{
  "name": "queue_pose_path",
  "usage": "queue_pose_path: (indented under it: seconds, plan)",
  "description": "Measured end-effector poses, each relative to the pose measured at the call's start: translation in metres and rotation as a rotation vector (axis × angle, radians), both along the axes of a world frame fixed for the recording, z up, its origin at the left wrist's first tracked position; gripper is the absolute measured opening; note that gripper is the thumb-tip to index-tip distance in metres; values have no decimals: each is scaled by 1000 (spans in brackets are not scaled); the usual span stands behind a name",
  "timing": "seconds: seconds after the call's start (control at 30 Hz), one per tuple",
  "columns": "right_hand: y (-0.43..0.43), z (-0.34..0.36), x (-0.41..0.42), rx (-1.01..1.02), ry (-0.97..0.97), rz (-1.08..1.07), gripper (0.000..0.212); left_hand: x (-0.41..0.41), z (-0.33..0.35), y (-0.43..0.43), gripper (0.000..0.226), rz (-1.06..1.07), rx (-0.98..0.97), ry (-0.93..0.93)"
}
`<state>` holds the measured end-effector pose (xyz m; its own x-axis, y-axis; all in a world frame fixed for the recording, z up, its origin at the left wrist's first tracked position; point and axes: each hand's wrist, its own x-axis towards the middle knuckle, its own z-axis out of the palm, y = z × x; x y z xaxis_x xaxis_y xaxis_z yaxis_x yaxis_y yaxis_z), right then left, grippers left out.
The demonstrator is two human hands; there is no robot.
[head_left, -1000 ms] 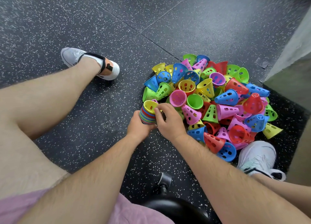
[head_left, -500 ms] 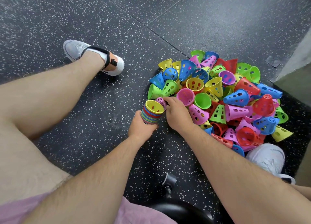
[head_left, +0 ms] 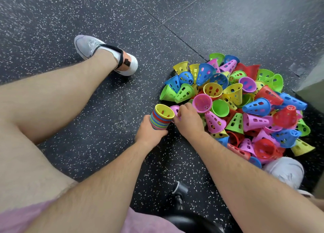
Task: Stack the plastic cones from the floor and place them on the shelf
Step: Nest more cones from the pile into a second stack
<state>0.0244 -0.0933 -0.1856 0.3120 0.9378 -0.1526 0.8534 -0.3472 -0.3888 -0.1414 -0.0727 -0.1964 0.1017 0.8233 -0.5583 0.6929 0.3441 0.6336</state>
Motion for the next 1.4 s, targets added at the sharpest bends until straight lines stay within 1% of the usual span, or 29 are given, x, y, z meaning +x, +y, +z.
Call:
queue_pose_path:
  seconds: [0.07, 0.1, 0.17, 0.2, 0.23, 0.27, 0.33, 0.37, 0.47, 0.6, 0.67, 0.77, 0.83, 0.9, 1.0, 1.13, 1.23, 1.3, 1.33, 1.4]
  plan:
    - [-5, -1, -5, -14, 67, -26, 23, -1, 0, 0, 65, -2, -1, -8]
    - [-5, 0, -8, -8, 111, -42, 28, -1, 0, 0, 64, -1, -2, -9]
    - [-4, 3, -12, -44, 185, -45, 57, -2, 1, 0, 64, 11, -3, -11]
    - [-3, 4, -13, -92, 187, -29, 68, -3, 0, 0, 64, 15, -1, -11]
    - [-2, 5, -13, -139, 166, -9, 68, -3, 1, 0, 64, 16, 1, -8]
    - [-2, 5, -12, -173, 138, 4, 59, -3, 1, 0, 63, 14, 5, -5]
    - [-3, 5, -11, -204, 86, 18, 34, -4, 2, -1, 63, 6, 5, 4]
    - [-4, 5, -10, -200, 68, 22, 27, -4, 2, -2, 63, -2, 4, 14]
    - [-11, 6, -3, -131, 4, 50, 24, -3, 4, -4, 63, -22, 7, 33]
    - [-16, 16, 8, -2, -8, 33, 16, 0, 5, -7, 61, -37, 17, 58]
    - [-14, 25, 11, 56, 12, -6, 19, 0, 6, -8, 60, -49, 20, 67]
    - [-13, 39, 13, 166, 141, -116, 23, 3, 7, -10, 59, -78, 30, 90]
    - [-16, 46, 13, 279, 244, -149, 21, 6, 8, -12, 59, -88, 35, 88]
    - [-22, 52, 13, 329, 314, -151, 18, 9, 9, -13, 60, -86, 30, 74]
    - [-31, 59, 10, 289, 348, -127, 20, 15, 13, -15, 61, -96, 35, 67]
    - [-42, 48, 9, 295, 343, -82, 24, 22, 16, -18, 61, -124, 51, 45]
    - [-49, 40, 11, 186, 326, -38, 38, 27, 19, -19, 67, -127, 60, 8]
    - [-50, 38, 14, 132, 350, -18, 49, 31, 20, -18, 68, -143, 71, 9]
    - [-50, 39, 17, 130, 366, -30, 52, 33, 20, -18, 67, -150, 76, 12]
    - [-49, 41, 25, 150, 361, -67, 51, 36, 21, -17, 66, -168, 86, 14]
